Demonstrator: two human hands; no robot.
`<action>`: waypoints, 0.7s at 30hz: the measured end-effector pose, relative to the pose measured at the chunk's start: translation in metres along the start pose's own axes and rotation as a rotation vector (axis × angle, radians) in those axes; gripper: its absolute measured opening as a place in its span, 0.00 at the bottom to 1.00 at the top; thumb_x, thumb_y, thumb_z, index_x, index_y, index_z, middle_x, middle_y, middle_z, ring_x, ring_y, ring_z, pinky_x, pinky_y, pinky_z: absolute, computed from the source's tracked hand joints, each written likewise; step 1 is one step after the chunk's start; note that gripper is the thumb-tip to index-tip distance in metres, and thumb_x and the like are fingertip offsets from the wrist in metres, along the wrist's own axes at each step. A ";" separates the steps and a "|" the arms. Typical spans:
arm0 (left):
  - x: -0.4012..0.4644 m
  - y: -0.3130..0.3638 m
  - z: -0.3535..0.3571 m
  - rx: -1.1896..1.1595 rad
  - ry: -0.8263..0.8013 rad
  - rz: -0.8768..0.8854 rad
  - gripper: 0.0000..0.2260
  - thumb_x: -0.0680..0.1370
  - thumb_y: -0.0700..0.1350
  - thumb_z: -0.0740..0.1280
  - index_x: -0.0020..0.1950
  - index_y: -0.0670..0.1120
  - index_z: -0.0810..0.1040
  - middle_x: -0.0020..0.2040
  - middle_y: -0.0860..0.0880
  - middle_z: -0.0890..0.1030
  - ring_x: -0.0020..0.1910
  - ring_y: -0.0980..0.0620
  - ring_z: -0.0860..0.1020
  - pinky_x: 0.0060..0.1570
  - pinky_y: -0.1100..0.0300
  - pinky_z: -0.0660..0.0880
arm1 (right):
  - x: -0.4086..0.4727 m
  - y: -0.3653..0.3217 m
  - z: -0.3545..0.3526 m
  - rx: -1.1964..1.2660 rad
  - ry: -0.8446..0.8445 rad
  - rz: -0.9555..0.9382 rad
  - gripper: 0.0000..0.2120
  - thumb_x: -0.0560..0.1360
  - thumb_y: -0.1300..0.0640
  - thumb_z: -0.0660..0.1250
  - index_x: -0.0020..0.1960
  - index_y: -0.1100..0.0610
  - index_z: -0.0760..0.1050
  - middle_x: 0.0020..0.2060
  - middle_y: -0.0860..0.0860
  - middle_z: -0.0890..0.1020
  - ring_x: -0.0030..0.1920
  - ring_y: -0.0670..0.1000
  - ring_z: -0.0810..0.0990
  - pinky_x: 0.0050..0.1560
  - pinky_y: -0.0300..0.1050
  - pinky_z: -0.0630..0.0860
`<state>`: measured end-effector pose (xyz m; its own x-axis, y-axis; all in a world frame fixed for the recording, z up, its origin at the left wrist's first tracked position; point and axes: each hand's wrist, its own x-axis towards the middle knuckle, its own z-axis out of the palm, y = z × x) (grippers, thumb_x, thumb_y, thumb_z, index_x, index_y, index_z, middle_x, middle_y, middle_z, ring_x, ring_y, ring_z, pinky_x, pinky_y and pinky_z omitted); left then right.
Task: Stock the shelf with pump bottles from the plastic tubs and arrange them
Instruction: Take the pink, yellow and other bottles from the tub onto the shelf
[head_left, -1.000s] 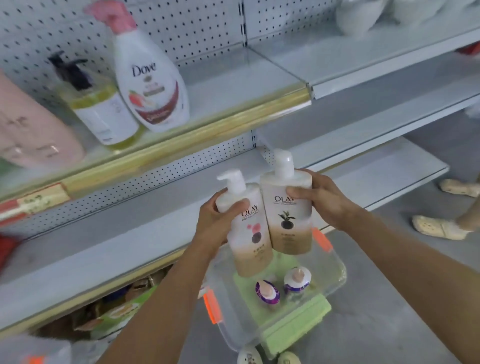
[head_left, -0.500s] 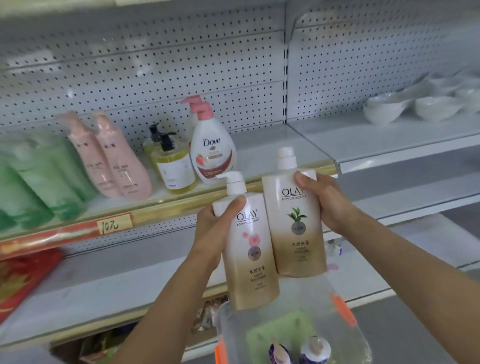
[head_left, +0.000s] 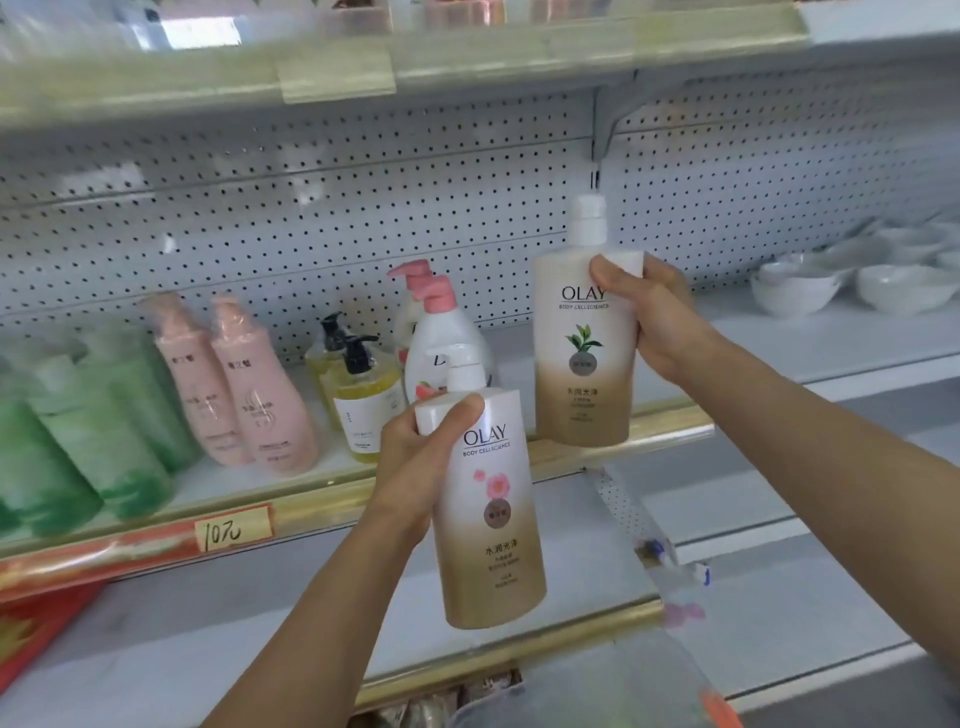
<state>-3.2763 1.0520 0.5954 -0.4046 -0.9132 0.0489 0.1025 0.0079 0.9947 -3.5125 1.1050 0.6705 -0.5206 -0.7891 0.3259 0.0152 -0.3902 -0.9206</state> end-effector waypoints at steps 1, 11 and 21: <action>0.004 0.001 -0.001 -0.001 0.001 0.001 0.10 0.73 0.50 0.73 0.51 0.46 0.83 0.44 0.45 0.86 0.43 0.45 0.85 0.44 0.52 0.81 | 0.009 0.001 0.002 -0.001 0.003 -0.006 0.13 0.71 0.57 0.73 0.54 0.57 0.77 0.47 0.55 0.85 0.49 0.54 0.85 0.48 0.51 0.81; 0.027 0.003 -0.004 0.008 -0.015 -0.020 0.11 0.73 0.49 0.74 0.51 0.44 0.82 0.45 0.45 0.86 0.45 0.44 0.85 0.48 0.47 0.82 | 0.065 0.035 0.020 -0.081 -0.030 -0.003 0.16 0.72 0.57 0.74 0.58 0.54 0.76 0.49 0.51 0.84 0.50 0.51 0.84 0.50 0.49 0.79; 0.030 0.000 -0.002 -0.020 0.000 -0.028 0.13 0.72 0.49 0.74 0.51 0.43 0.82 0.45 0.44 0.86 0.45 0.43 0.85 0.48 0.45 0.82 | 0.067 0.048 0.009 -0.212 -0.132 0.100 0.33 0.64 0.47 0.79 0.65 0.54 0.72 0.57 0.53 0.82 0.58 0.54 0.81 0.54 0.50 0.79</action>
<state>-3.2868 1.0240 0.5968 -0.4080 -0.9127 0.0210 0.1088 -0.0258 0.9937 -3.5391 1.0293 0.6497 -0.4094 -0.8792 0.2438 -0.1260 -0.2102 -0.9695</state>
